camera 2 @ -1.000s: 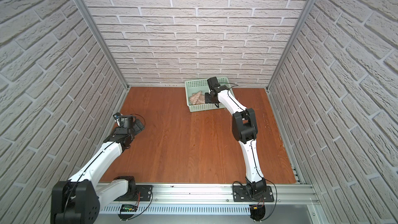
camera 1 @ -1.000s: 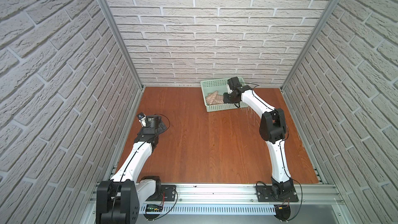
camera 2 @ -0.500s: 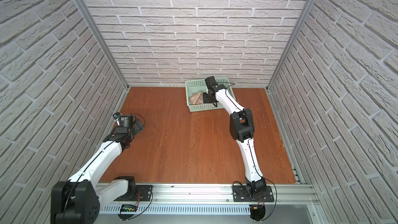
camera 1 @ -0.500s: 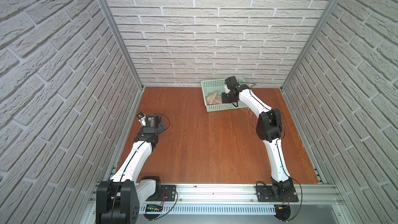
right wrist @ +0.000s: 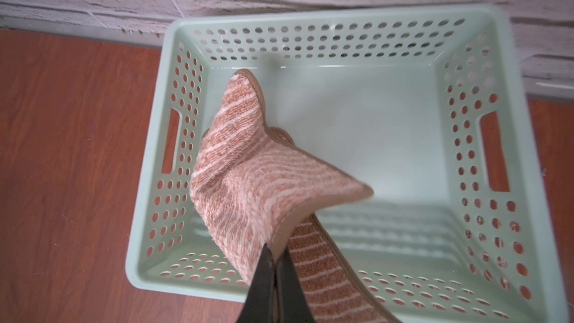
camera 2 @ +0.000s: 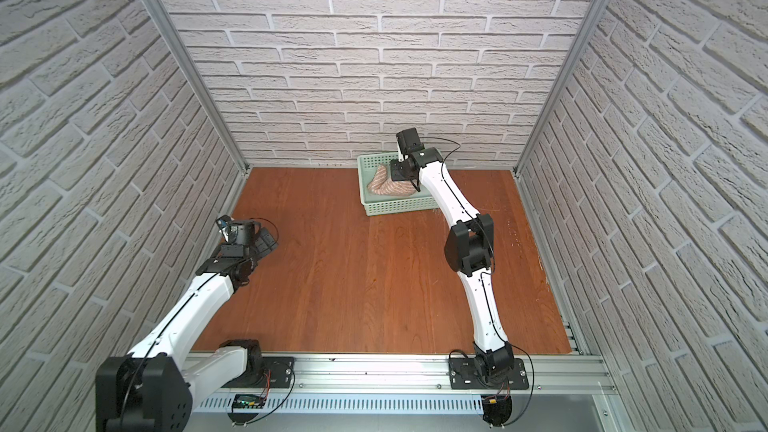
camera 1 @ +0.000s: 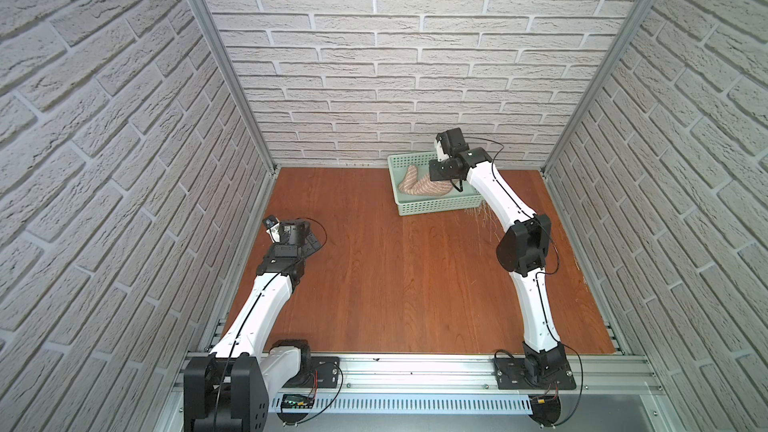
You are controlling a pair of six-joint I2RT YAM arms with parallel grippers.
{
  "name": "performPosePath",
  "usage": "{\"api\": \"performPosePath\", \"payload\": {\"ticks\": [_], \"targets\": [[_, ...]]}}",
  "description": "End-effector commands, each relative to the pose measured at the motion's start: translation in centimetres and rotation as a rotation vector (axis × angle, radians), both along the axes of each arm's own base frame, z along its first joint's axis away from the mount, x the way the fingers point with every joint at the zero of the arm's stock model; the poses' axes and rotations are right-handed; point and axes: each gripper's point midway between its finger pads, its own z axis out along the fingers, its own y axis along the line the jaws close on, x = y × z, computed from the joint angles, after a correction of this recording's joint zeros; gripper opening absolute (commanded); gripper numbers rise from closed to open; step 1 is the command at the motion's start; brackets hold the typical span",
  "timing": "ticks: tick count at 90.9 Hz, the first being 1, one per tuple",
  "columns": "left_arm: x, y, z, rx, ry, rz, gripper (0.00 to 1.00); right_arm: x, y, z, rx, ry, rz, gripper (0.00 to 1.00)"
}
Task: Fold the square dishcloth
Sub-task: Pick up the cleaning item from the bin, then place the cleaning item at the center of the board.
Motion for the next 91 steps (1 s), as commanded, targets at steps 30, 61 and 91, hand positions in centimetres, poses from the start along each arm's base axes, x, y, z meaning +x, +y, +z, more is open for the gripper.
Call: {"api": "performPosePath", "payload": {"ticks": [30, 61, 91], "targets": [[-0.7, -0.6, 3.5, -0.012, -0.095, -0.033, 0.98, -6.9, -1.6, 17.0, 0.134, -0.233, 0.001, 0.03], [-2.0, -1.0, 5.2, -0.025, -0.128, -0.045, 0.98, -14.5, 2.6, 21.2, 0.314, -0.222, 0.117, 0.03], [-3.4, -2.0, 6.6, -0.073, -0.189, -0.083, 0.98, -19.8, 6.4, 15.9, 0.335, -0.082, 0.171, 0.03]]}}
